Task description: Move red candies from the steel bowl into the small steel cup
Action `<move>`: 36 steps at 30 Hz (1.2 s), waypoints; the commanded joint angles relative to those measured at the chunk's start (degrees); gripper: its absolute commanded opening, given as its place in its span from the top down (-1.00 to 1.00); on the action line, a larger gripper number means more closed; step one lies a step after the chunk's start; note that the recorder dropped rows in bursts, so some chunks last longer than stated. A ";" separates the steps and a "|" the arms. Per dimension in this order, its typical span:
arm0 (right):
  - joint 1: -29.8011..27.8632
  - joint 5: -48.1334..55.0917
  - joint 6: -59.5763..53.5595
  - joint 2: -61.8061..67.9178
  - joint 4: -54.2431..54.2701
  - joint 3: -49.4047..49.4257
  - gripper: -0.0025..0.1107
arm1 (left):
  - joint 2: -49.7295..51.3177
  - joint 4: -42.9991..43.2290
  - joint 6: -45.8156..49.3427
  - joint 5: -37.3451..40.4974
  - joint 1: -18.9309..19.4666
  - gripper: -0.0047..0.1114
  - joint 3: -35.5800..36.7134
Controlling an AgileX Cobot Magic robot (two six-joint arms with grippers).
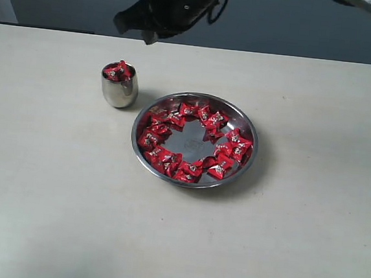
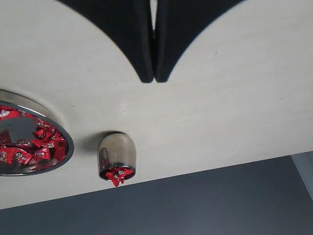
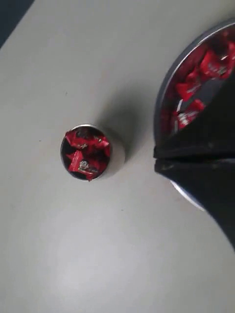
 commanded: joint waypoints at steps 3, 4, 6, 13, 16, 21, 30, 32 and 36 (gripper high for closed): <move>-5.11 -11.48 3.25 -27.87 -3.62 31.10 0.96 | -0.25 -0.07 -0.31 -0.54 -0.17 0.91 -0.06; -6.05 -13.88 6.09 -33.08 -4.09 36.93 0.96 | -0.25 -0.07 -0.31 -0.54 -0.17 0.91 -0.06; -6.64 -21.35 10.14 -44.43 -4.93 50.97 0.96 | -0.25 -0.07 -0.31 -0.54 -0.17 0.91 -0.06; -6.64 -22.35 12.06 -62.38 -0.96 74.21 0.96 | -0.25 -0.07 -0.31 -0.54 -0.17 0.91 -0.06; -6.64 -17.33 12.06 -64.69 -1.43 76.61 0.96 | -0.25 -0.07 -0.31 -0.54 -0.17 0.91 -0.06; -6.64 -15.09 11.95 -65.81 -11.33 76.72 0.96 | -0.25 -0.07 -0.31 -0.54 -0.17 0.91 -0.06; -24.89 -18.23 11.25 -79.30 -7.32 79.65 0.96 | -0.25 -0.07 -0.31 -0.54 -0.17 0.91 -0.06; -30.81 -20.34 11.25 -85.64 -6.44 82.10 0.96 | -0.25 -0.07 -0.31 -0.54 -0.17 0.91 -0.06; -35.12 -21.31 11.14 -95.52 -7.29 86.93 0.96 | -0.25 -0.07 -0.31 -0.54 -0.17 0.91 -0.06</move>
